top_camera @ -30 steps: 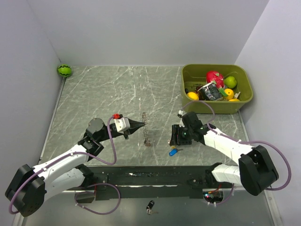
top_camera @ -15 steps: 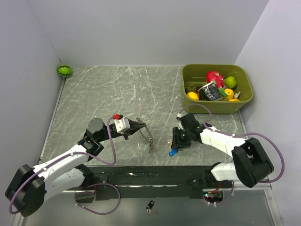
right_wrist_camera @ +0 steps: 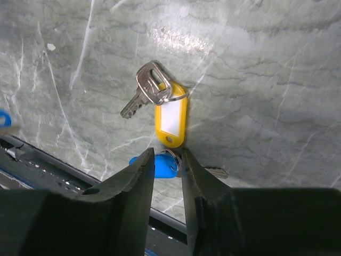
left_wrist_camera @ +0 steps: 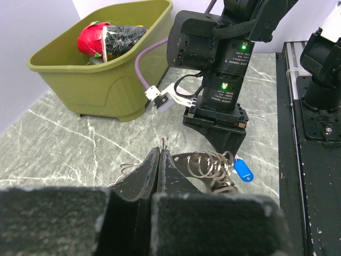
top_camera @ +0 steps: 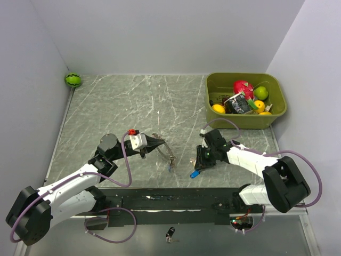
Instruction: Put the keys on the keyring
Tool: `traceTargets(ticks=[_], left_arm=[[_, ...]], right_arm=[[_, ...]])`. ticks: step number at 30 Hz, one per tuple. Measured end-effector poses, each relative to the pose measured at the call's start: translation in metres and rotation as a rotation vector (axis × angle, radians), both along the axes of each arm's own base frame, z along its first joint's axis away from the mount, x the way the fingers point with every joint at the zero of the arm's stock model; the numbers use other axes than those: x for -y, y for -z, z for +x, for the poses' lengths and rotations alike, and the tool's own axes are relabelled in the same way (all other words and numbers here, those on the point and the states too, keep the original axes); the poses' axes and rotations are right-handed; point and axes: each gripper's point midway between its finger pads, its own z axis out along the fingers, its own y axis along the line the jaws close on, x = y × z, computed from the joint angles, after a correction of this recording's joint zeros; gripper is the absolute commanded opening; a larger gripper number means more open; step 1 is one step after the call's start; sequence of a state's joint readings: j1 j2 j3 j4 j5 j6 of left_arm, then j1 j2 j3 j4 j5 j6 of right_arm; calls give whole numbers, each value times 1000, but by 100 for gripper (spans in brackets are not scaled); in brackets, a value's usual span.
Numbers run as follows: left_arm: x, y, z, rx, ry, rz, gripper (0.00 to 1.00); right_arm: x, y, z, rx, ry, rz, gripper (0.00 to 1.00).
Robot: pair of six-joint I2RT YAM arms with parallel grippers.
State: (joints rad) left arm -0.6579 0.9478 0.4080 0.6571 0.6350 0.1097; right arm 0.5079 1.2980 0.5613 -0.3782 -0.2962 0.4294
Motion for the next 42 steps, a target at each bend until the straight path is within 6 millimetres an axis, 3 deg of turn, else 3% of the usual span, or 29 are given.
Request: traceTargets(ticks=[9, 22, 39, 42], left_arm=[[0, 0, 0, 1, 0, 0, 1], [0, 1, 0, -2, 0, 3, 1], [0, 1, 0, -3, 0, 4, 1], [0, 1, 0, -3, 1, 4, 1]], right_arm=[[-1, -2, -3, 3, -10, 10, 23], [-3, -6, -4, 9, -16, 24, 17], [-3, 0, -9, -25, -21, 23, 16], [-4, 1, -9, -31, -20, 24, 10]])
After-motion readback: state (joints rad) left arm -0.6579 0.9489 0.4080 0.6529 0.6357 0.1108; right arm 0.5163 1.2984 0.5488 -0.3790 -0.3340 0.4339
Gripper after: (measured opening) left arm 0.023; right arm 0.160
